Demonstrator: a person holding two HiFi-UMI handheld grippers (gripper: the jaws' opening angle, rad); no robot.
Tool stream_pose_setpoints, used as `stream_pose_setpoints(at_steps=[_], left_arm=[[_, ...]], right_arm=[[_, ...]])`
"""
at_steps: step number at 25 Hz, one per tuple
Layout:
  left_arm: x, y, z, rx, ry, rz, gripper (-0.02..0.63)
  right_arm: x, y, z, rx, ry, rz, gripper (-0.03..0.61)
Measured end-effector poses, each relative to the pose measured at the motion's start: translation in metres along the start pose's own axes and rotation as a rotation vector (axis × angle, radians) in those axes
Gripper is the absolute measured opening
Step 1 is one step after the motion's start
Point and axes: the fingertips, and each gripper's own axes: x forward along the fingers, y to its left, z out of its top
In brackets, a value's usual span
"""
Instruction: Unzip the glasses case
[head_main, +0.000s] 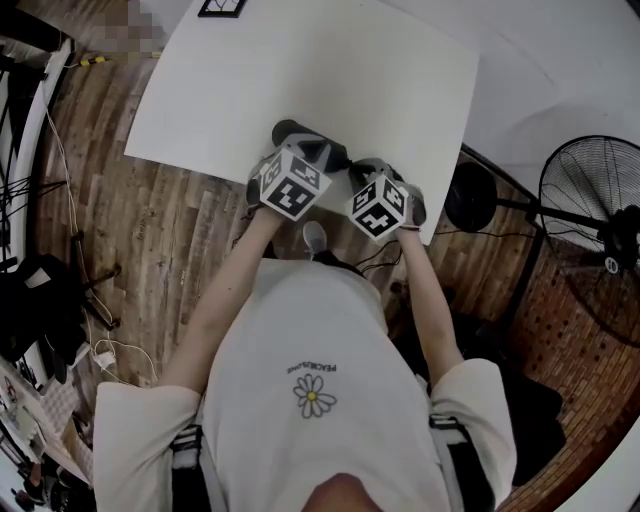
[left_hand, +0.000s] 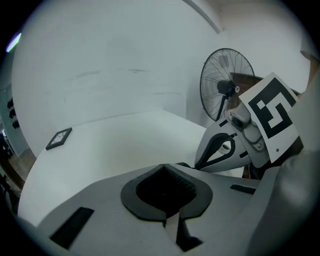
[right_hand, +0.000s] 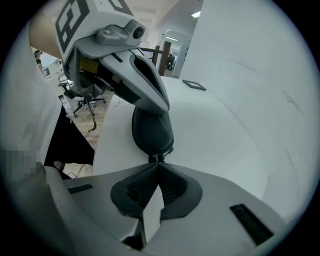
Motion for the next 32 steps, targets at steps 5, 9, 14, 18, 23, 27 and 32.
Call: stream_pose_setpoints(at_steps=[5, 9, 14, 18, 23, 27, 32], left_arm=[[0.000, 0.000, -0.001, 0.000, -0.006, 0.002, 0.012], [0.002, -0.002, 0.000, -0.001, -0.004, -0.002, 0.012], [0.002, 0.002, 0.000, -0.008, -0.015, 0.001, 0.012], [0.000, 0.003, -0.003, -0.050, -0.007, -0.023, 0.012], [-0.007, 0.007, 0.006, -0.072, -0.036, -0.028, 0.014], [-0.042, 0.026, 0.034, -0.066, -0.174, 0.049, 0.014], [-0.108, 0.057, 0.077, -0.057, -0.454, 0.165, 0.014]], right_arm=[[0.007, -0.023, 0.008, -0.095, 0.021, -0.016, 0.006], [0.019, -0.034, 0.021, -0.203, 0.042, -0.003, 0.006], [0.022, -0.036, 0.023, -0.194, 0.034, 0.015, 0.006], [0.020, -0.032, 0.023, -0.183, 0.036, 0.009, 0.006], [0.011, -0.035, 0.025, -0.118, -0.003, -0.027, 0.008], [-0.016, -0.059, 0.035, 0.034, -0.105, -0.143, 0.135], [-0.076, -0.092, 0.059, 0.271, -0.315, -0.291, 0.152]])
